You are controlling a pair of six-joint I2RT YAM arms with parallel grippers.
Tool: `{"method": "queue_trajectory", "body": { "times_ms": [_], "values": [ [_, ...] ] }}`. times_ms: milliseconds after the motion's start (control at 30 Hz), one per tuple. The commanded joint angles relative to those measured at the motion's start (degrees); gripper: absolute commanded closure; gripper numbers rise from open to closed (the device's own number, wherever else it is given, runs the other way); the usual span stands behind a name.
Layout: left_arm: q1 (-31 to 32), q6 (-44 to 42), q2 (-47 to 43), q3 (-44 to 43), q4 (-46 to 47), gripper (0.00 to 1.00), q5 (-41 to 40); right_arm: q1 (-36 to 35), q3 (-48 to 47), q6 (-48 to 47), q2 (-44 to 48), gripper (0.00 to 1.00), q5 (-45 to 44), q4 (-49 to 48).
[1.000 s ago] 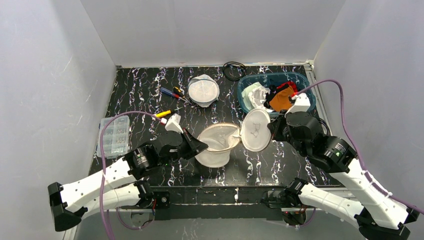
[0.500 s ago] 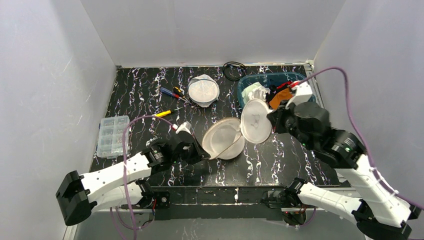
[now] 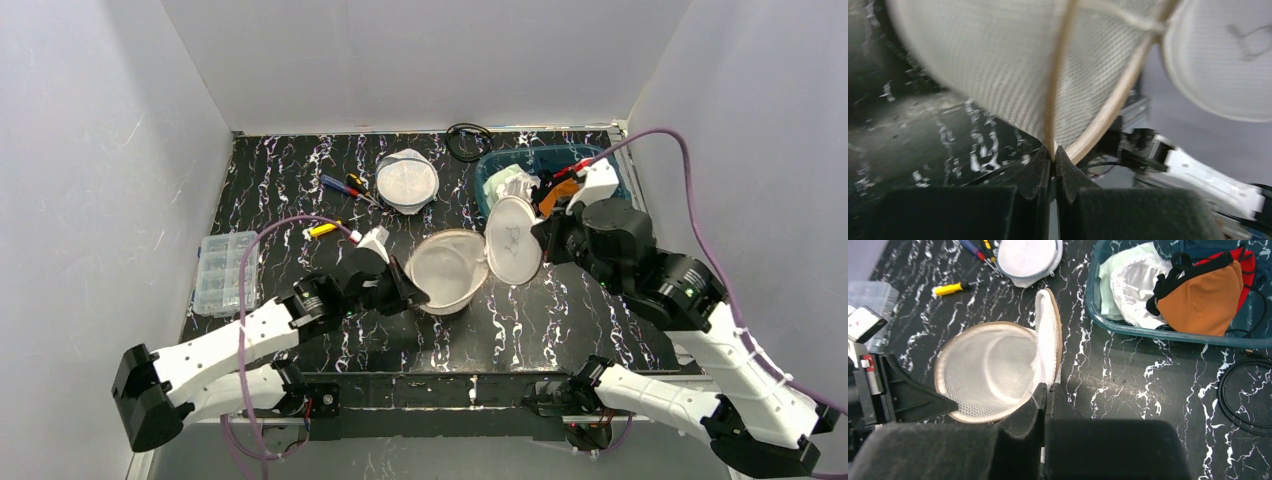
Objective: Unzip the laundry bag and remove the bra
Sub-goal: Adjust the laundry bag at the center of the board.
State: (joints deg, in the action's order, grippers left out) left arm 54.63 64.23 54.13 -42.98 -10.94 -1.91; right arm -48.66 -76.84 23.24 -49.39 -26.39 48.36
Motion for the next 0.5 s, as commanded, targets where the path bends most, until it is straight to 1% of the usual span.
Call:
{"method": "queue_trajectory", "body": {
  "times_ms": [0, 67, 133, 300, 367, 467],
  "values": [
    [-0.29, -2.75, -1.25, -2.71, -2.76, 1.00, -0.41, -0.19, -2.77, -0.92, -0.13, 0.99, -0.27, -1.97],
    [-0.25, -5.08, -1.86, -5.74, -7.44, 1.00, -2.53, -0.15, -5.90, -2.01, -0.89, 0.99, -0.62, -1.10],
    [-0.31, -5.62, -1.80, -5.50, -9.19, 1.00, -3.11, -0.16, -6.41, -2.24, -1.62, 0.99, -0.63, 0.44],
    [-0.29, -1.16, -1.81, 4.36, -3.77, 1.00, -1.38, -0.20, 4.77, -0.80, 2.01, 0.99, 2.92, -2.32],
    [-0.31, 0.16, -2.36, 7.86, -1.31, 1.00, -0.54, -0.14, 8.30, -0.86, 3.29, 0.99, 4.51, -2.67],
    [-0.32, 0.76, -3.59, 10.76, -0.17, 1.00, -0.11, -0.18, 11.44, -1.86, 5.21, 0.99, 7.20, -3.39]
  ]
}}
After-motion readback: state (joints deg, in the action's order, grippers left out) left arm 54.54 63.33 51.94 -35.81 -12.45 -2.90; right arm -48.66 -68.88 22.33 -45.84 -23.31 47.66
